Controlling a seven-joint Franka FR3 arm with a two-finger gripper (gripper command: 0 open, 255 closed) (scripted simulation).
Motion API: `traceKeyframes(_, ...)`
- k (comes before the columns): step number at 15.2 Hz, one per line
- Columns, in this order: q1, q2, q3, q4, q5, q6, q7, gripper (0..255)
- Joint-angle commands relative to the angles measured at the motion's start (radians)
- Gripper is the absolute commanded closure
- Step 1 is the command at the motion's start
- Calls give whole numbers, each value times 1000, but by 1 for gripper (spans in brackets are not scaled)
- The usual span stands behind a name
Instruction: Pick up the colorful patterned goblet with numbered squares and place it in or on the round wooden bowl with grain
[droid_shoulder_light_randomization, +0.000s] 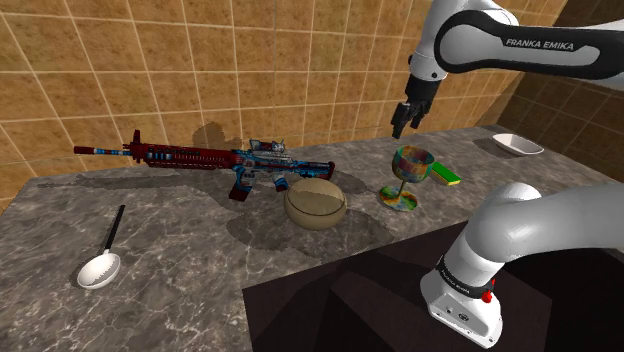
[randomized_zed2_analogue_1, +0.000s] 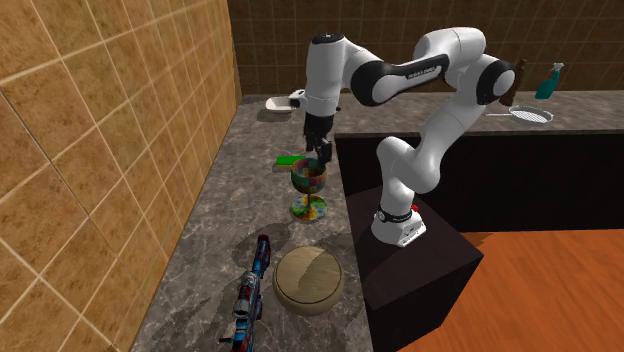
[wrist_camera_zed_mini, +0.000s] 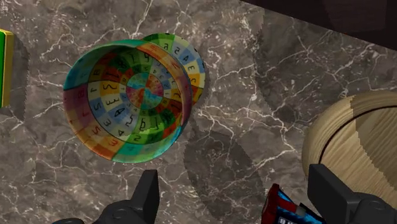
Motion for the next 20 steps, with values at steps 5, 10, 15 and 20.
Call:
traceKeyframes(5, -37, 26, -112, -144, -39, 151, -77, 0)
traceKeyframes(10, -53, 55, -155, -215, -59, 244, -102, 0)
traceKeyframes(15, -57, 75, -166, -266, -69, 315, -100, 0)
traceKeyframes(20, -57, 75, -166, -266, -69, 315, -100, 0)
